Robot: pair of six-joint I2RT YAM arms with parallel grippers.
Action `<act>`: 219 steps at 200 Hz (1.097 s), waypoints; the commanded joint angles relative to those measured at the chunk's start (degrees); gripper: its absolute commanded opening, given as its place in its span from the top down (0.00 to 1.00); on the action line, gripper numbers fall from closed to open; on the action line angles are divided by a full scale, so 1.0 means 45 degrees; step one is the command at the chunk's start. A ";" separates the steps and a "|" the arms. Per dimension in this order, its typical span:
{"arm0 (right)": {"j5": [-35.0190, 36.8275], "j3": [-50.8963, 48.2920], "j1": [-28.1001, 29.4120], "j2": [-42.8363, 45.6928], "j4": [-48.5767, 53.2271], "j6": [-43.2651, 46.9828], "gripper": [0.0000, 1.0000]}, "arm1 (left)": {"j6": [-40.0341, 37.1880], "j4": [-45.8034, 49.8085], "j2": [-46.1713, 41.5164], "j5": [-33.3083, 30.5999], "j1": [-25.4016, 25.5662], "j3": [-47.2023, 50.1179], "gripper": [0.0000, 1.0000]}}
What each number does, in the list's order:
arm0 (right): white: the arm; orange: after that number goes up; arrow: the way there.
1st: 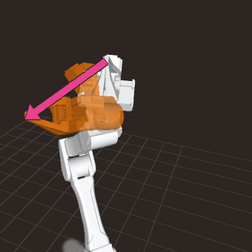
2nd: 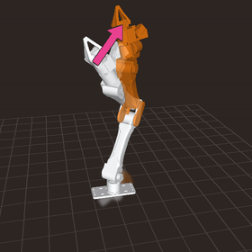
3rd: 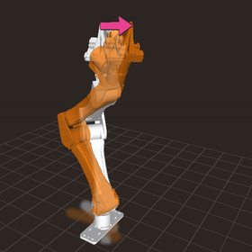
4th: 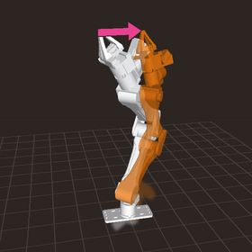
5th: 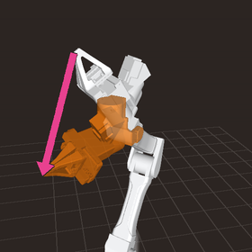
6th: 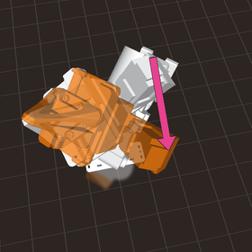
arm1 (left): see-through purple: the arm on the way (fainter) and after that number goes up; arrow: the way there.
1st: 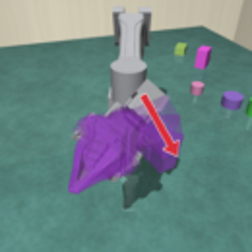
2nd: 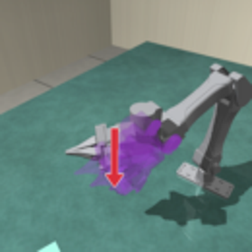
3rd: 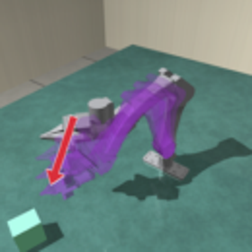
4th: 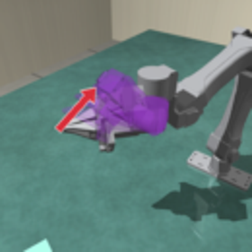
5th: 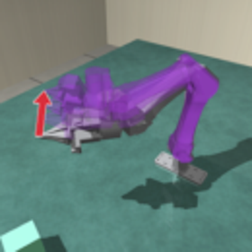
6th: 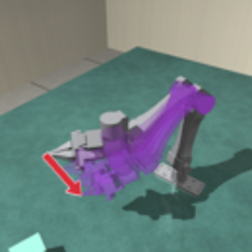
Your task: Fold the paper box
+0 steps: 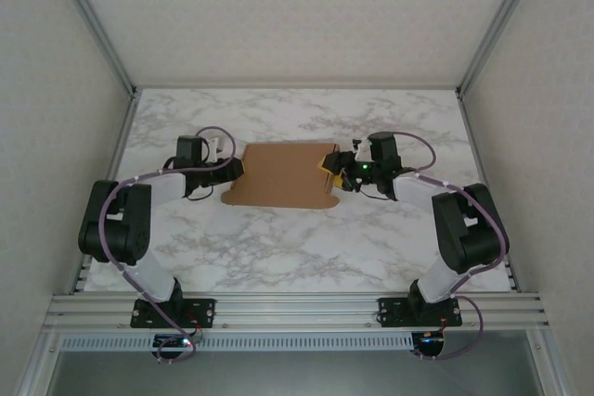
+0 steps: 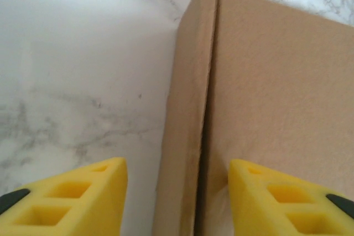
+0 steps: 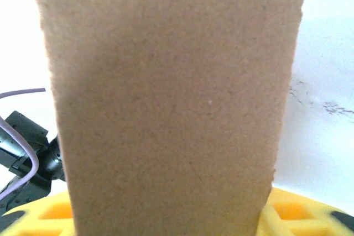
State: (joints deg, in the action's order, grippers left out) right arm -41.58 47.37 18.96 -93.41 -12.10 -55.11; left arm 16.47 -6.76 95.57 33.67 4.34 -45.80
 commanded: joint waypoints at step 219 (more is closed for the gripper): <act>-0.0856 0.0771 -0.0619 0.1164 0.2454 -0.0618 0.59 | -0.9740 -0.2348 -0.6451 -0.6409 0.7090 0.3833 0.44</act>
State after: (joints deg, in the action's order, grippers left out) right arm -43.57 48.97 16.47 -89.60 -0.80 -56.36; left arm -23.59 -14.70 65.12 4.69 35.92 -29.63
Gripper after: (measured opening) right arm 0.496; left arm 0.559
